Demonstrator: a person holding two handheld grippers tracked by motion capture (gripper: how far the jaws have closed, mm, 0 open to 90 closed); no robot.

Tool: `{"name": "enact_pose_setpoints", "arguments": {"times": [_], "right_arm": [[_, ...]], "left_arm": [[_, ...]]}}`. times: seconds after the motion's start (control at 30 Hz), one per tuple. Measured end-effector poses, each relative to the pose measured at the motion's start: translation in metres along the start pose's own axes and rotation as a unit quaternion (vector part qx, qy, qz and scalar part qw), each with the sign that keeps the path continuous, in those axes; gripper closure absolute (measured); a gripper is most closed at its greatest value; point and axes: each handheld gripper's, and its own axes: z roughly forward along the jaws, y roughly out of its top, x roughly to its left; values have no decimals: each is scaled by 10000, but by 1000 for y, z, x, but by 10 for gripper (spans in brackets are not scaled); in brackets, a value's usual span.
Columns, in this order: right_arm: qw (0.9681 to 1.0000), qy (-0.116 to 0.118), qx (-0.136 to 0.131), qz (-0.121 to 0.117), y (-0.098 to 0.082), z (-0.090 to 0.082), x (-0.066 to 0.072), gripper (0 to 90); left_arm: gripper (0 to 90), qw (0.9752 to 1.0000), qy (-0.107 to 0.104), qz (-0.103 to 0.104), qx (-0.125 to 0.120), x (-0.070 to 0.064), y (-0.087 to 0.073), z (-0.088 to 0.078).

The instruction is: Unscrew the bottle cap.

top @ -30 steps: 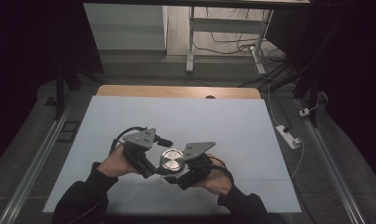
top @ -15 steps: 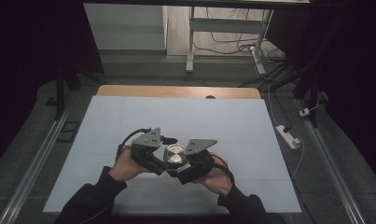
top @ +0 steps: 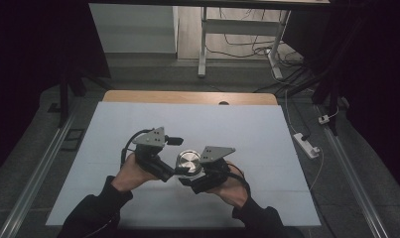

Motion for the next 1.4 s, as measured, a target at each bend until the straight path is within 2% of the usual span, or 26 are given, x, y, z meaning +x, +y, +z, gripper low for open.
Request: {"name": "enact_pose_setpoints", "arguments": {"times": [0.07, 0.13, 0.27, 0.37, 0.43, 0.5, 0.57, 0.67, 0.73, 0.8, 0.87, 0.9, 0.93, 1.0, 1.1, 1.2, 1.23, 1.27, 1.4], "right_arm": [[9998, 194, 4, -49, 0, 2, 1, 150], [9993, 359, 27, -117, 0, 3, 4, 150], [9977, 601, 52, -304, 0, 5, 9, 150], [9964, 723, 54, -446, 1, 4, 12, 150], [9960, 744, 36, -488, 1, 4, 12, 150], [9964, 674, 48, -514, 1, 3, 12, 150], [9974, 581, 20, -421, 2, 3, 11, 150], [9994, 252, 13, -253, 1, 2, 7, 150], [10000, 42, -9, -84, -1, 2, 3, 150], [9998, -197, -12, 25, -2, 2, -1, 150], [9991, -411, 1, 81, -3, 2, -3, 150], [9987, -502, -5, 111, -3, 2, -2, 150], [9984, -553, -6, 128, -3, 2, -2, 150], [9984, -547, -39, 154, -3, 1, -3, 150], [9988, -448, -86, 166, -3, 0, -4, 150], [9998, -182, -74, 100, -3, -1, -6, 150], [9999, -81, -60, 62, -4, -1, -6, 150], [10000, 12, -50, 27, -3, -1, -5, 150], [9994, 291, 3, -200, -2, 2, 3, 150]], "left_arm": [[75, 9994, -269, 185, 99, 1, -2, -3], [84, 9980, -404, 393, 275, -1, -3, -1], [116, 9938, -473, 733, 693, -8, -4, 11], [167, 9924, -639, 791, 694, -9, -5, 14], [190, 9928, -640, 790, 636, -10, -5, 13], [201, 9946, -509, 702, 564, -10, -5, 13], [203, 9963, -314, 590, 536, -11, -4, 16], [203, 9976, 239, 356, 548, -15, -2, 23], [203, 9959, 674, 186, 572, -18, 1, 30], [203, 9930, 1038, 28, 566, -22, 3, 36], [201, 9913, 1206, -142, 507, -22, 2, 39], [199, 9917, 1191, -223, 425, -21, 2, 40], [186, 9933, 1065, -304, 322, -19, 1, 40], [78, 9958, 801, -413, 179, -13, 1, 36], [53, 9976, 633, -270, 117, -9, 2, 24], [56, 9993, 284, -36, 231, -3, 0, 11], [62, 9995, 110, 55, 287, -1, -1, 8], [69, 9993, -60, 155, 342, 0, -2, 5], [87, 9976, -238, 376, 533, 1, -5, 2]]}}
